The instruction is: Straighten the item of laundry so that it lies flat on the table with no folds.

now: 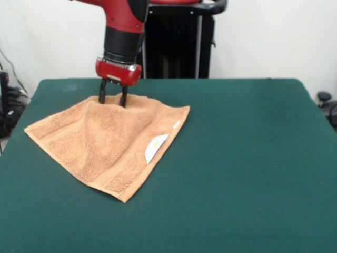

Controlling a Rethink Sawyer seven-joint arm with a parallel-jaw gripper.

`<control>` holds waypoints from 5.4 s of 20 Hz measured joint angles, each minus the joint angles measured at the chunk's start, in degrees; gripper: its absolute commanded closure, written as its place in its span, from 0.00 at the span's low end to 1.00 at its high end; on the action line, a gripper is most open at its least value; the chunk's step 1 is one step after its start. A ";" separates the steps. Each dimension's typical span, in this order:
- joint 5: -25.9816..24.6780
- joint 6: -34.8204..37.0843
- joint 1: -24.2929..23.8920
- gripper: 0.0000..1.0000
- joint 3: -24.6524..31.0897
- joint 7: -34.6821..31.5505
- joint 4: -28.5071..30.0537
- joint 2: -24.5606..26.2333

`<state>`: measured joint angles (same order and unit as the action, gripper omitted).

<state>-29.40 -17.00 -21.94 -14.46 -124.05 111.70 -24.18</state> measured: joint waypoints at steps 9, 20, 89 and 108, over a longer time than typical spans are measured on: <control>0.00 0.01 0.00 0.00 0.01 0.00 -0.02 0.02; 0.00 0.01 0.00 0.00 0.01 0.00 -0.02 0.02; -4.26 9.27 -2.79 1.00 0.60 0.00 6.01 -11.57; -0.59 9.66 2.25 1.00 0.61 0.00 5.47 -10.98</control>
<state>-29.99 -7.35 -19.70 -13.84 -124.05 117.17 -35.16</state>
